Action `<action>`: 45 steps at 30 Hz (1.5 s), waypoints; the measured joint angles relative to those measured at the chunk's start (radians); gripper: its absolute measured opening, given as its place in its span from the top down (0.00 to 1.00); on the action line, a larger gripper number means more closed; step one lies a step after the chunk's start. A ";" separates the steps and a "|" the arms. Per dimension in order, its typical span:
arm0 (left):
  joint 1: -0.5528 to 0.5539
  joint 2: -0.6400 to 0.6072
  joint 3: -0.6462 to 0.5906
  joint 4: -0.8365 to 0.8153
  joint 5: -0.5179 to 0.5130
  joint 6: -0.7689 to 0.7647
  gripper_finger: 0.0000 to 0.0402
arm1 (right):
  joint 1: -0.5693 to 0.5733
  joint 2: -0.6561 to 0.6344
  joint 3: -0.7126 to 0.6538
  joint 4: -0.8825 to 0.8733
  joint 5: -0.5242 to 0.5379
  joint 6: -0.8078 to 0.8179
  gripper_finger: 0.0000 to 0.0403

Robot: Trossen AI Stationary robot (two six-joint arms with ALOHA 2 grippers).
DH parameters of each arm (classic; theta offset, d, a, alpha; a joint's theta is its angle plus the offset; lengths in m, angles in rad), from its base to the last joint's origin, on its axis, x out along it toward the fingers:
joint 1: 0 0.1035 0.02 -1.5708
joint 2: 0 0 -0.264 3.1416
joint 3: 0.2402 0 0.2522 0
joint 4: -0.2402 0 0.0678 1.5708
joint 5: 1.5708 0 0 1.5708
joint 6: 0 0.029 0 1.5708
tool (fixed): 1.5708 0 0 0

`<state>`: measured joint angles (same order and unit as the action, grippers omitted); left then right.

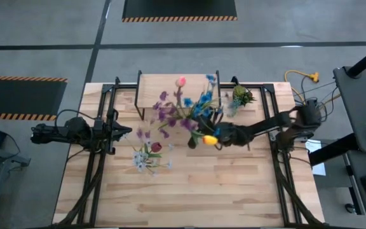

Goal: Pick and place flowers into a vace then onto a shelf
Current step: Put the right transparent vase with flowers on the shelf

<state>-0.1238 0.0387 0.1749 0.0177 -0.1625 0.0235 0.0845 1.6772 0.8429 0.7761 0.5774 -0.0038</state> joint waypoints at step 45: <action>0.000 0.000 0.000 0.000 0.000 -0.026 1.00 | -0.532 -0.137 -0.023 -0.167 -0.282 0.033 0.67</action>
<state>-0.1235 0.0391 0.1749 0.0177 -0.1627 -0.0025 -0.4476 1.5402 0.8196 0.6090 0.2952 0.0296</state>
